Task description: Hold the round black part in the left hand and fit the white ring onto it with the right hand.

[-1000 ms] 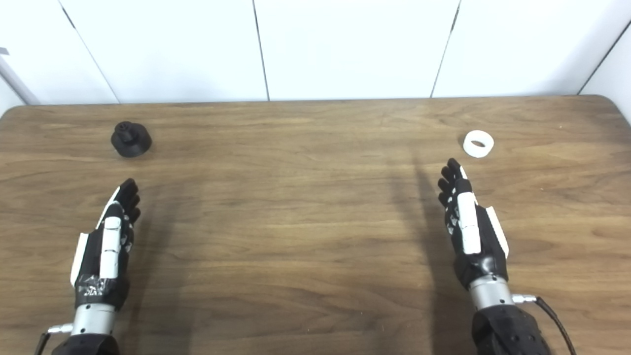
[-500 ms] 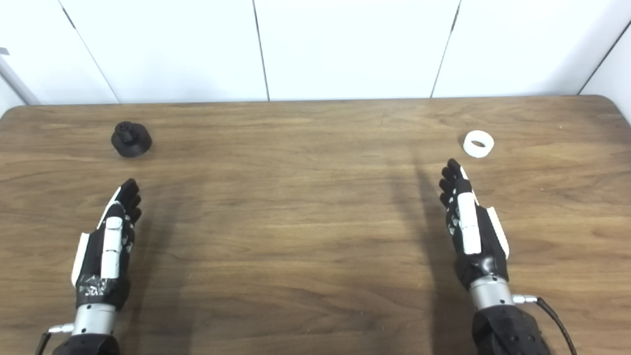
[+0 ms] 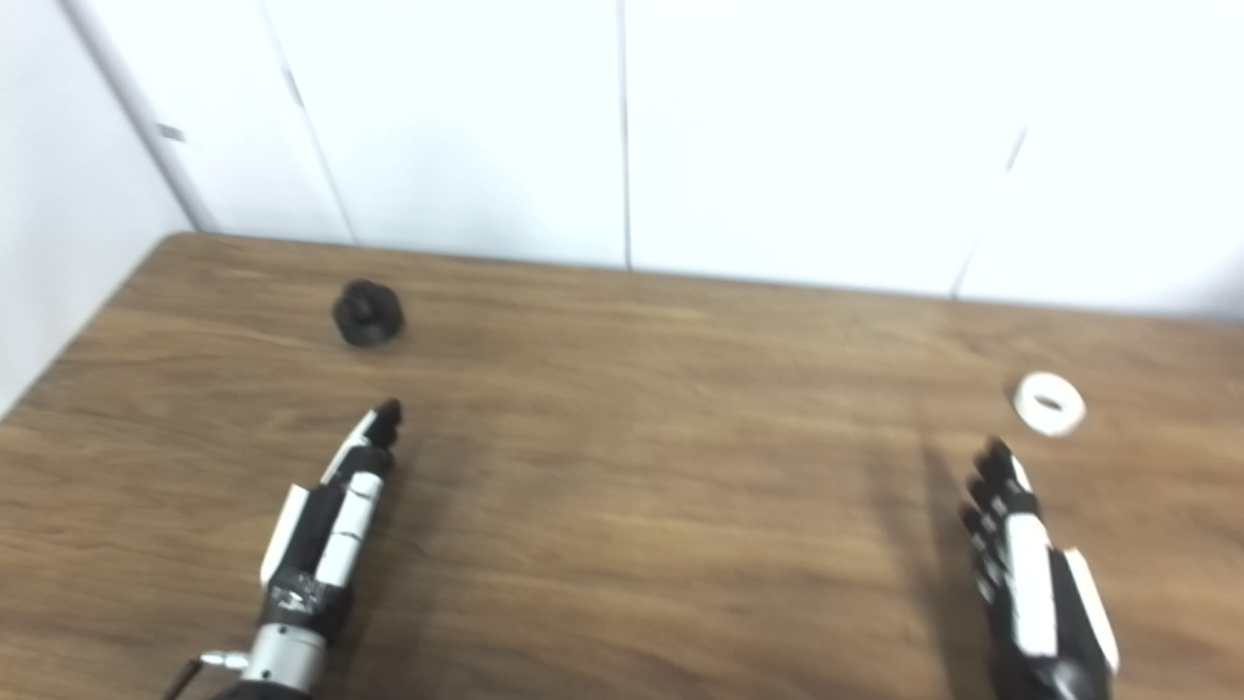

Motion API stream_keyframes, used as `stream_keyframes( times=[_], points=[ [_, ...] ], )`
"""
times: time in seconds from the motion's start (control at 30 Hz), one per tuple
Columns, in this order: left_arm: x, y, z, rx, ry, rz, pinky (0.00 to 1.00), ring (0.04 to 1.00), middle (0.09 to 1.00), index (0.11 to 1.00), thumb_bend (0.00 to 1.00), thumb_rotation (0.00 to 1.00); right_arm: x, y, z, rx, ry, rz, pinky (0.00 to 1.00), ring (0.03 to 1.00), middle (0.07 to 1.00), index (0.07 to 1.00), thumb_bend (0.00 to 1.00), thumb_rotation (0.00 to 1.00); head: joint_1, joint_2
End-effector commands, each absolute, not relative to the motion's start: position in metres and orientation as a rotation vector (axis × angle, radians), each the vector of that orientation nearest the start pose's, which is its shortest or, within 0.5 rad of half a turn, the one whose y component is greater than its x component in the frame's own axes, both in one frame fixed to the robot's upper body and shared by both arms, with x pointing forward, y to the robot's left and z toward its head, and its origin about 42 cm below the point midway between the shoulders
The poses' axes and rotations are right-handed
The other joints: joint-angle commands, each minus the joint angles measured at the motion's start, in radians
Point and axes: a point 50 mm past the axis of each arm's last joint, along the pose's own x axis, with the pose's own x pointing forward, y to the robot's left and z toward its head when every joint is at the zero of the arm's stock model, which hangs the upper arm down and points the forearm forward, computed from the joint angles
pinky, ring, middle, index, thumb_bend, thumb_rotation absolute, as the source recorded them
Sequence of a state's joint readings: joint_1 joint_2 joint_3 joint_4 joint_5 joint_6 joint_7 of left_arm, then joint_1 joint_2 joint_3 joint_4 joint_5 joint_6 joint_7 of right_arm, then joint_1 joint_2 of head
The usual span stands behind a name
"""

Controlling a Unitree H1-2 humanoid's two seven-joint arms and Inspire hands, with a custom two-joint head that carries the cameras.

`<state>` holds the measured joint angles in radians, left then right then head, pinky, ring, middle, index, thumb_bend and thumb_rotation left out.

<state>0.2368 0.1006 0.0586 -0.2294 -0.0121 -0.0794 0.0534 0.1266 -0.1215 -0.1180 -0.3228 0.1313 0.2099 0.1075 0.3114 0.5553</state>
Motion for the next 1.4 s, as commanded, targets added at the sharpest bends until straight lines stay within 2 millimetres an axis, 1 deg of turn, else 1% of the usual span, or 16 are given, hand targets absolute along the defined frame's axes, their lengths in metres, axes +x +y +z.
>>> stream_keyframes(
  times=[0.0,0.13,0.3,0.5,0.63,0.77,0.8,0.93,1.03,1.07,1.1,1.17,1.2,1.3,1.37],
  points=[
    [0.201,0.26,0.109,0.086,-0.098,0.159,1.0,0.999,0.974,0.957,0.56,0.85,0.24,-0.276,0.151,-0.008,-0.058,0.011,1.0,1.0,1.0,1.0,0.43,1.0,0.003,-0.007],
    [0.203,0.259,0.105,0.091,-0.091,0.154,1.0,1.0,0.981,0.958,0.58,0.85,0.241,-0.274,0.15,0.0,-0.06,0.018,1.0,1.0,1.0,1.0,0.44,1.0,0.003,-0.027],
    [0.204,0.259,0.101,0.102,-0.091,0.153,1.0,1.0,0.983,0.964,0.57,0.86,0.242,-0.273,0.149,-0.01,-0.061,0.017,1.0,1.0,1.0,1.0,0.45,1.0,-0.007,-0.036],
    [0.204,0.26,0.101,0.11,-0.093,0.157,1.0,1.0,0.989,0.968,0.58,0.84,0.242,-0.27,0.152,-0.005,-0.066,0.01,1.0,1.0,1.0,1.0,0.43,1.0,-0.034,-0.025],
    [0.203,0.26,0.103,0.15,-0.087,0.167,1.0,1.0,0.979,0.965,0.62,0.75,0.24,-0.268,0.152,-0.023,-0.067,0.005,1.0,1.0,1.0,1.0,0.38,1.0,-0.038,-0.025],
    [0.199,0.259,0.109,0.225,-0.082,0.198,0.99,0.982,0.953,0.951,0.63,0.61,0.236,-0.267,0.153,-0.028,-0.057,0.004,1.0,1.0,1.0,1.0,0.34,1.0,-0.036,-0.026],
    [0.199,0.259,0.112,0.24,-0.089,0.203,0.99,0.977,0.951,0.951,0.65,0.58,0.236,-0.267,0.154,-0.03,-0.059,0.002,1.0,1.0,1.0,1.0,0.32,1.0,-0.036,-0.025],
    [0.206,0.264,0.134,0.299,-0.123,0.22,0.98,0.975,0.952,0.953,0.81,0.45,0.234,-0.267,0.155,-0.021,-0.065,-0.002,1.0,1.0,1.0,1.0,0.32,1.0,-0.035,-0.022],
    [0.218,0.276,0.155,0.389,-0.163,0.248,0.98,0.966,0.939,0.94,0.89,0.4,0.234,-0.266,0.156,-0.016,-0.064,-0.004,1.0,1.0,0.998,1.0,0.3,1.0,-0.035,-0.019],
    [0.22,0.279,0.16,0.411,-0.17,0.253,0.99,0.966,0.941,0.938,0.91,0.39,0.234,-0.266,0.156,-0.013,-0.063,-0.004,1.0,1.0,0.999,1.0,0.3,1.0,-0.035,-0.019],
    [0.223,0.282,0.164,0.429,-0.176,0.256,1.0,0.967,0.941,0.938,0.92,0.38,0.234,-0.265,0.156,-0.012,-0.063,-0.006,1.0,1.0,0.999,1.0,0.3,1.0,-0.034,-0.019],
    [0.23,0.292,0.174,0.495,-0.179,0.265,0.9,0.932,0.941,0.946,0.95,0.38,0.234,-0.265,0.156,-0.013,-0.061,-0.009,1.0,1.0,1.0,1.0,0.29,1.0,-0.035,-0.019],
    [0.234,0.298,0.18,0.54,-0.177,0.278,0.88,0.927,0.945,0.95,0.97,0.39,0.234,-0.264,0.156,-0.013,-0.062,-0.009,1.0,1.0,1.0,1.0,0.29,1.0,-0.035,-0.018],
    [0.246,0.312,0.191,0.626,-0.155,0.314,0.96,0.985,0.989,0.958,1.0,0.41,0.234,-0.263,0.156,-0.017,-0.065,-0.006,1.0,1.0,1.0,1.0,0.28,1.0,-0.034,-0.019],
    [0.254,0.323,0.196,0.693,-0.142,0.335,0.99,0.997,0.998,0.958,1.0,0.43,0.235,-0.263,0.157,-0.017,-0.068,-0.003,1.0,1.0,1.0,1.0,0.27,1.0,-0.033,-0.019]
  ],
)
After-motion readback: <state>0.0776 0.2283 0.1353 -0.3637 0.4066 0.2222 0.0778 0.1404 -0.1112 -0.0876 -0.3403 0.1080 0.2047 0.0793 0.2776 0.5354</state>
